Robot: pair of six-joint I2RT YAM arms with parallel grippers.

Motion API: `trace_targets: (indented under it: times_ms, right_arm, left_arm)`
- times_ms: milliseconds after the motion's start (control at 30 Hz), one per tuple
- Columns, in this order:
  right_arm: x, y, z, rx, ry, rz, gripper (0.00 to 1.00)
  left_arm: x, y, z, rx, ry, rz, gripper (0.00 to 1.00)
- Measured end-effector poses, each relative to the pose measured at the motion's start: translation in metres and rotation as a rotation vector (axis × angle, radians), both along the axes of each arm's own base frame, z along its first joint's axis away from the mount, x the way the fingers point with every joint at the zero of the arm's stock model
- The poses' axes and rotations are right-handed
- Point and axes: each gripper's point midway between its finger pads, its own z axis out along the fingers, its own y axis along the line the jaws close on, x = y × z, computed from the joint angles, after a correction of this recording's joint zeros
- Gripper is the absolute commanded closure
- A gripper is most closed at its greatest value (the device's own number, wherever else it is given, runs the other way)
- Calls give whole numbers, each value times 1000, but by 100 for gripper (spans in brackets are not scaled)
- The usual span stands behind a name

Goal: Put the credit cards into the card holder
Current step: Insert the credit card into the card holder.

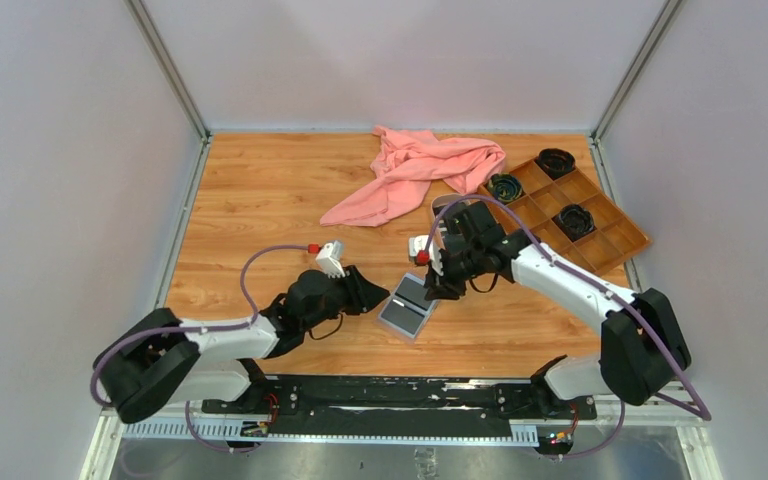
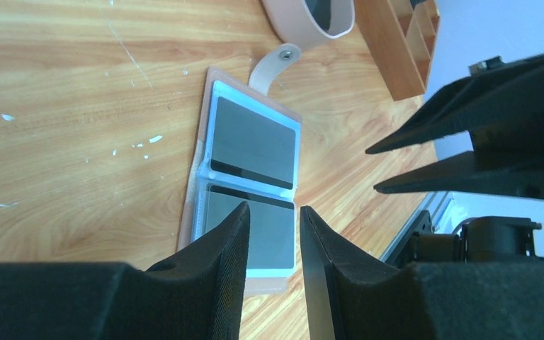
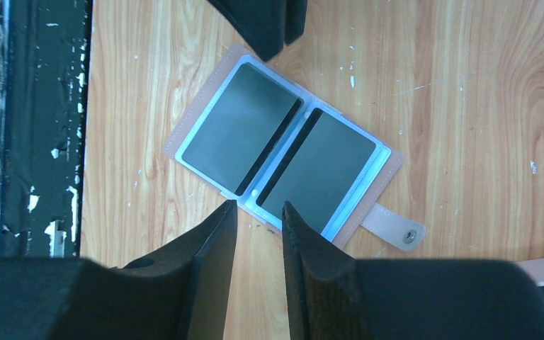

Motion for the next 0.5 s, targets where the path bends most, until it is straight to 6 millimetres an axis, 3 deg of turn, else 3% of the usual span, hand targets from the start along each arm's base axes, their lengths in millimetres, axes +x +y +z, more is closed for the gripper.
trace_targets:
  times_ms: [300,400,500]
  right_arm:
    - [0,-4,12,49,37,-12,66]
    - [0,-6,14,57,43,-16,66]
    - [1,-8,15,61,50,-27,66]
  left_arm:
    - [-9,32,48,2,-268,6,58]
    - [-13,42,57,-10,-335,17,49]
    - [-16,51,57,-13,-367,34,27]
